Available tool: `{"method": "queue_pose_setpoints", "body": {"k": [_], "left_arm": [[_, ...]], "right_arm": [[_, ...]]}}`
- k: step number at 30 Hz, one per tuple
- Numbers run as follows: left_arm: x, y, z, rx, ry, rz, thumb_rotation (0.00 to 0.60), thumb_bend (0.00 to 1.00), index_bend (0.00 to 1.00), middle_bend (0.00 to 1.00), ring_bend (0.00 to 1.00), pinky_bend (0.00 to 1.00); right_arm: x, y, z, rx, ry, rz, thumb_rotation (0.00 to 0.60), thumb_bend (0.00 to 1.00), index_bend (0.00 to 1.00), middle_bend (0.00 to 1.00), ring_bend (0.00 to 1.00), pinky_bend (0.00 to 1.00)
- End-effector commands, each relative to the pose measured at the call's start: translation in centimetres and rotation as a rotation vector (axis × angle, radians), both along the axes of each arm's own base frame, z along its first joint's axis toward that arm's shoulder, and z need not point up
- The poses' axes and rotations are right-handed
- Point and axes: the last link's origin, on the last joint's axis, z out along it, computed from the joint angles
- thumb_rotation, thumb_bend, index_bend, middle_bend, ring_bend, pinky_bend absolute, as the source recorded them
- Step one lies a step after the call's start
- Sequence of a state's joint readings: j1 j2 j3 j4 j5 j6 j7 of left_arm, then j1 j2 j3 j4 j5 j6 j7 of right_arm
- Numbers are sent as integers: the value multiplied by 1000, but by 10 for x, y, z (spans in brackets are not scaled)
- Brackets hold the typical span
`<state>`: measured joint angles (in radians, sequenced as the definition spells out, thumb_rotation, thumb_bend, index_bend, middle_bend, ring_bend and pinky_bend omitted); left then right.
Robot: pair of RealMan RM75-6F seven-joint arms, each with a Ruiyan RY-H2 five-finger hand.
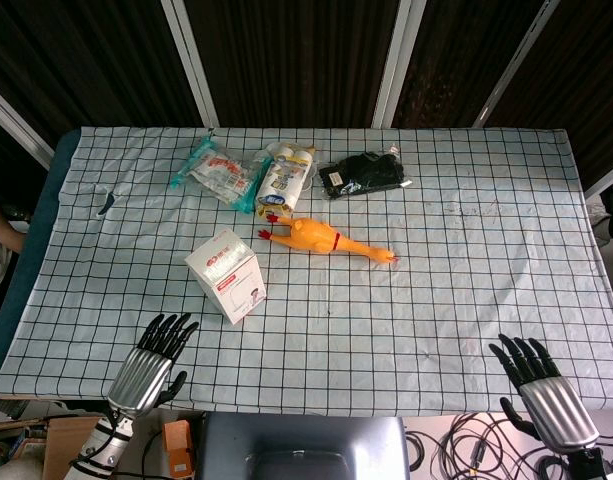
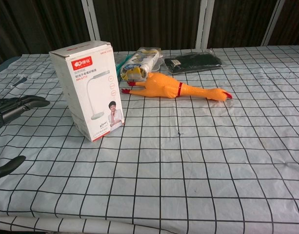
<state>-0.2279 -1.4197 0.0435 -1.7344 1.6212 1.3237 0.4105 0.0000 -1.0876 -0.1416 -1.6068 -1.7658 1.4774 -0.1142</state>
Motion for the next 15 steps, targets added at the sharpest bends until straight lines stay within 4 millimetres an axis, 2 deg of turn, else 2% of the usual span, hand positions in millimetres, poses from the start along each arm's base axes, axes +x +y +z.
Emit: {"method": "queue_pose_setpoints", "body": {"k": [1,5,6,7,8,9,10,11,12,13,14,15], "left_arm": [[1,0,-1,-2,-3,0,600,399,0,0,0,0],[4,6,-4,-5,-33,3,600,401,0,0,0,6],[6,9,-5,2,-41,7,600,402,0,0,3,43],[7,13,-6,21,-48,15,600,407,0,15,47,162],[9,17,-7,42,-48,18,600,412,0,75,139,321],[10,19,-9,56,-49,22,600,417,0,187,274,499],[13,22,-12,73,-51,25,600,420,0,393,489,706],[14,24,-14,83,-47,31,600,421,0,558,640,817],[15,25,-18,82,-42,46,600,422,0,778,824,922],[17,25,-23,67,-38,61,600,424,0,924,946,985],[18,26,-27,52,-32,71,600,427,3,984,993,1000],[18,27,-31,37,-22,79,600,430,9,1000,1000,1000]], "right_arm": [[1,1,0,1,-1,4,600,359,0,0,0,0],[2,0,-1,3,-2,8,600,359,0,0,0,0],[2,0,-1,4,-2,7,600,360,0,0,0,0],[1,0,-1,4,0,5,600,360,0,0,0,0],[1,-1,-1,4,0,4,600,360,0,0,0,0],[1,-1,0,3,0,3,600,360,0,0,0,0],[1,-1,1,-1,-4,3,600,359,0,0,0,0],[1,-1,2,-4,-6,3,600,359,0,0,0,0],[1,0,3,-7,-8,3,600,359,0,0,0,0],[1,0,4,-9,-11,3,600,359,0,0,0,0],[0,0,4,-10,-13,3,600,359,0,0,0,0],[0,0,5,-10,-15,3,600,359,0,0,0,0]]}}
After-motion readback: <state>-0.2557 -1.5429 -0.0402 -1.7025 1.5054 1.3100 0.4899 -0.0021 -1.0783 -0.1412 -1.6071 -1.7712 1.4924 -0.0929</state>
